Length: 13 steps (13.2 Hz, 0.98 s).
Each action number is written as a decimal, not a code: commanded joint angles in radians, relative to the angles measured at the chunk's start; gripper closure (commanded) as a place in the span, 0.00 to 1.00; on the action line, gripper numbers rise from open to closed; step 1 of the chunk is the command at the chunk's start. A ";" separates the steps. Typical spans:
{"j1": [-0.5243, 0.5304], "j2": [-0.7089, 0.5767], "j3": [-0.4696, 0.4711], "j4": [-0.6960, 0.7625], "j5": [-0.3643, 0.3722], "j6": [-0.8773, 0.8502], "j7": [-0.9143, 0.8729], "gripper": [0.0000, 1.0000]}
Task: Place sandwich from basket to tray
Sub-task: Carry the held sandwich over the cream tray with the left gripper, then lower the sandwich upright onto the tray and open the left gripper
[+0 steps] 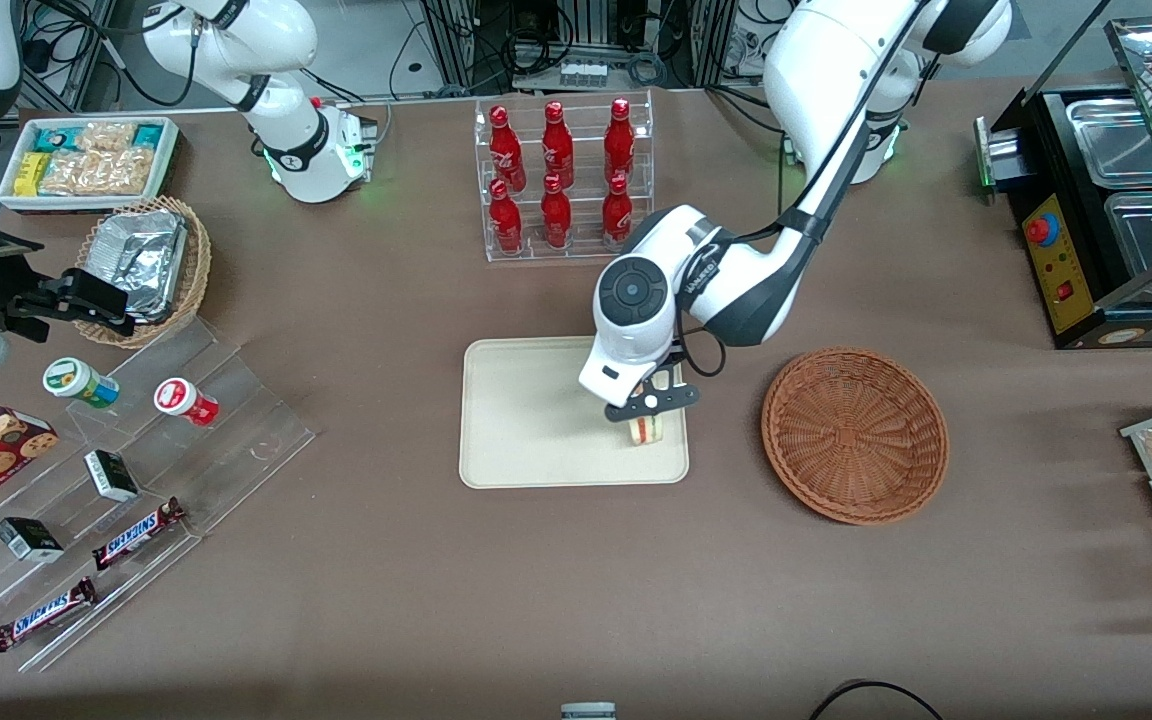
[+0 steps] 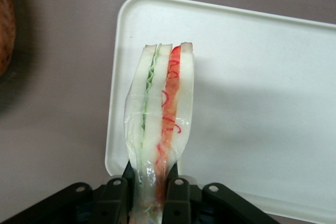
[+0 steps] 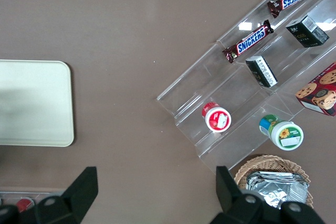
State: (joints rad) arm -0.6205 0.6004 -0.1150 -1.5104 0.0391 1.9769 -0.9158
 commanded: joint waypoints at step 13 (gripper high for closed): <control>-0.100 0.104 0.011 0.018 -0.002 0.085 0.009 0.91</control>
State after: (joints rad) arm -0.6979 0.6941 -0.1155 -1.5110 0.0389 2.0617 -0.9110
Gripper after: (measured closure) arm 0.850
